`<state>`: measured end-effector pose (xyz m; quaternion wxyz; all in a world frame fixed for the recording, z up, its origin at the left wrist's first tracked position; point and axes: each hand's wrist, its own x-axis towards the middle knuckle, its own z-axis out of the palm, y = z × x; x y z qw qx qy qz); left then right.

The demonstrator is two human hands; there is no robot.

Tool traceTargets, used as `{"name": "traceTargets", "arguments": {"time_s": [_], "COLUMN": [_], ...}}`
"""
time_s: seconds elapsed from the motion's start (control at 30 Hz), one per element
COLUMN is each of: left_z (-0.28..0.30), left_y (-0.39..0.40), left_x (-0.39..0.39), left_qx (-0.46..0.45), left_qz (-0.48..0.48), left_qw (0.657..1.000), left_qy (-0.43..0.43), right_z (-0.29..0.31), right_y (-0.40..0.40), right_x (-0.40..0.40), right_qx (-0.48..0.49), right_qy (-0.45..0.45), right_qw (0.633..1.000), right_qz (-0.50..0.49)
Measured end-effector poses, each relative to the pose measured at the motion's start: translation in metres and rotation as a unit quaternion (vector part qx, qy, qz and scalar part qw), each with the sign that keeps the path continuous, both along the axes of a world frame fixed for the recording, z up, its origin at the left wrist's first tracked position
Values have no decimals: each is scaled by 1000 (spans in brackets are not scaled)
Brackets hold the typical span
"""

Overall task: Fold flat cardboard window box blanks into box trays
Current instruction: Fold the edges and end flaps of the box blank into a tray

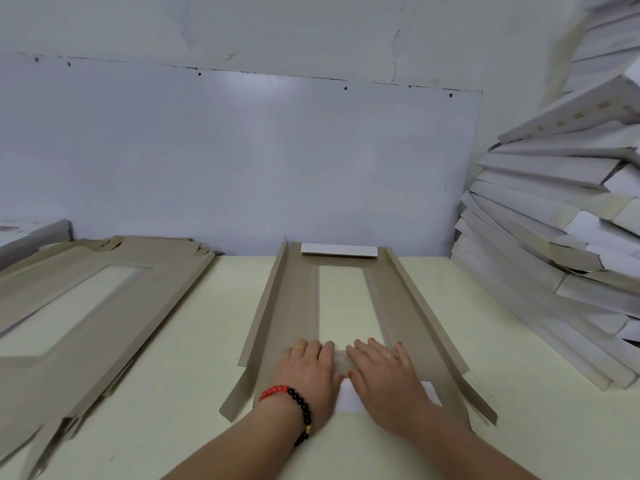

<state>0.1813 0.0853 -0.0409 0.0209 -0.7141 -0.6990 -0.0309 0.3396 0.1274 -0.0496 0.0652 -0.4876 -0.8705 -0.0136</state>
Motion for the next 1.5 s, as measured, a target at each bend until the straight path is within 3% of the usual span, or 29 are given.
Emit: {"name": "traceTargets", "arguments": {"time_s": [0.13, 0.23, 0.57, 0.67, 0.77, 0.93, 1.07, 1.17, 1.33, 1.5], "left_z": [-8, -14, 3, 3, -1, 10, 13, 8, 12, 12], "left_y": [6, 7, -13, -20, -26, -23, -27, -33, -43, -46], "left_x": [14, 13, -30, -35, -35, -38, -38, -35, -29, -25], "left_qx": [-65, -80, -74, -38, 43, 4, 60, 105, 127, 80], "left_qz": [15, 13, 51, 32, -24, 8, -24, -58, -165, -168], "left_qw": [998, 997, 984, 990, 997, 996, 989, 990, 977, 982], "left_qy": [-21, -5, 156, 129, 56, -89, -133, -67, 35, 15], "right_z": [-4, -13, -9, -6, -1, 4, 17, 22, 15, 12], "right_y": [9, 6, 16, 8, 1, 2, -3, -10, -21, -26], "right_x": [-14, -6, 52, 58, 60, 60, 62, 64, 64, 61], "right_qx": [-62, -34, 4, 72, 186, 116, 100, 205, 263, 239], "right_qy": [4, -35, -75, -51, 41, 118, 139, 117, 65, 50], "right_qw": [998, 999, 992, 992, 980, 985, 985, 970, 943, 941], "right_qz": [-26, -14, -104, -93, -55, -56, 7, 61, 191, 235]}}
